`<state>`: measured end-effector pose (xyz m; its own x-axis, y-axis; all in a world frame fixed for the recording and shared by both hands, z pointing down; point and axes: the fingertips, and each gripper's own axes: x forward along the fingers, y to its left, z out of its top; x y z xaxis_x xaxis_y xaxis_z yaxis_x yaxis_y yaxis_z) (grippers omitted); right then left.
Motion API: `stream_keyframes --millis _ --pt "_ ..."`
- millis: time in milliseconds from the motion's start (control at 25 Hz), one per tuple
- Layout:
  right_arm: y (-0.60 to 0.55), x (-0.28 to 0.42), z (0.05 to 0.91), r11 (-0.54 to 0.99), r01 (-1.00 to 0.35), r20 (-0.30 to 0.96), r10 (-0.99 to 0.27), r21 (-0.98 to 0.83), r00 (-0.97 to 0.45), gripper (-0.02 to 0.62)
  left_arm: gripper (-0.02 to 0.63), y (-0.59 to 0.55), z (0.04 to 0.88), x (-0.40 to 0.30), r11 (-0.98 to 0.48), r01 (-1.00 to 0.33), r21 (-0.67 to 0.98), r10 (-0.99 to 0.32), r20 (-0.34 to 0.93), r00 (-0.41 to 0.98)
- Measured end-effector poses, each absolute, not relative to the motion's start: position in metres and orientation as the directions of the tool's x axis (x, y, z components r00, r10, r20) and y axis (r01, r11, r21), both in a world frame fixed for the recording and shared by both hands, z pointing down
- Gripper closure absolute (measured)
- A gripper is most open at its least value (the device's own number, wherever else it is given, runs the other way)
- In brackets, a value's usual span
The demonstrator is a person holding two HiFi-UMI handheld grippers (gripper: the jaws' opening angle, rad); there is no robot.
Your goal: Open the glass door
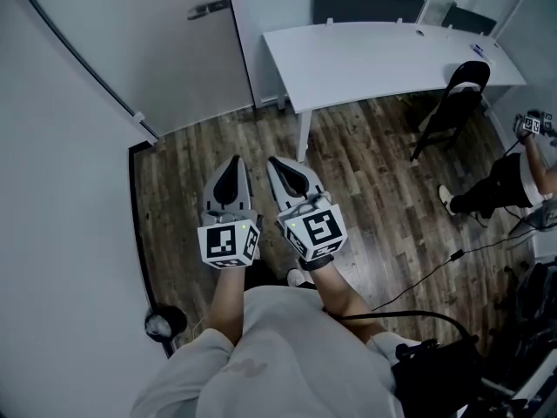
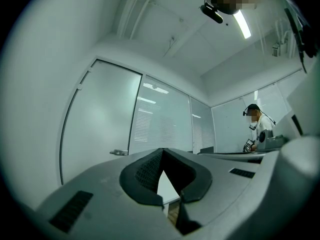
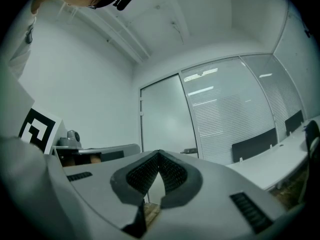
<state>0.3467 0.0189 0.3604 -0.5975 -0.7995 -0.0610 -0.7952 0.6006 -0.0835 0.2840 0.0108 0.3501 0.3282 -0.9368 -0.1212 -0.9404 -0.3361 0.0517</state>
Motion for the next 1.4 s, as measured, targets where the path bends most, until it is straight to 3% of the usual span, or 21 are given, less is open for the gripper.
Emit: stream_keyframes --millis 320,840,1400 --pt "-0.071 0.316 0.372 0.544 -0.836 -0.056 -0.839 -0.073 -0.541 0.592 0.604 -0.082 0.362 0.256 -0.398 -0.916 0.046 -0.911 -0.137 0.389" --pt "-0.232 0.166 0.355 0.530 -0.844 -0.044 -0.848 -0.081 -0.529 0.593 0.604 -0.233 0.339 0.106 -0.438 -0.899 0.031 -0.887 -0.177 0.426" --pt "-0.362 0.178 0.384 0.493 -0.865 -0.006 -0.869 -0.094 -0.494 0.592 0.604 -0.369 0.372 0.112 -0.460 -0.883 0.097 -0.884 -0.138 0.446"
